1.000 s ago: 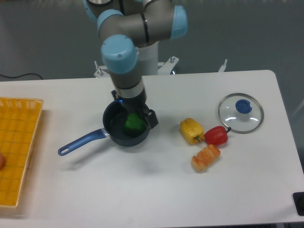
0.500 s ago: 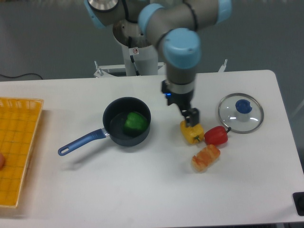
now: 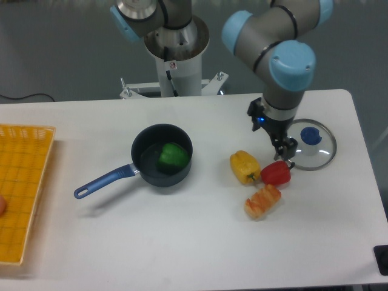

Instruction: Place the green chilies in the pot

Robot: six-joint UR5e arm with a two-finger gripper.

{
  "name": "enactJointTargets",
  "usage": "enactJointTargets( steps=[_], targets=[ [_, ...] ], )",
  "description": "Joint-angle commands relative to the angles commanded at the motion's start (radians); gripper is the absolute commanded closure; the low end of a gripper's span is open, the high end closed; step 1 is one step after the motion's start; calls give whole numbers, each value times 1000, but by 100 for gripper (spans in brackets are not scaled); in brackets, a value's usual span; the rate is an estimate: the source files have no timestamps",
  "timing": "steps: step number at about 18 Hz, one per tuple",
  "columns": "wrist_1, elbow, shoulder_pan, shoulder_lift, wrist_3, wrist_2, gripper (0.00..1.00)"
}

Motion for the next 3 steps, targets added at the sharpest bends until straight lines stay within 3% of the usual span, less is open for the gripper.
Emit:
enactJointTargets(
  steps=[3],
  targets=[
    [2, 5, 15, -14, 29, -2, 0]
  ],
)
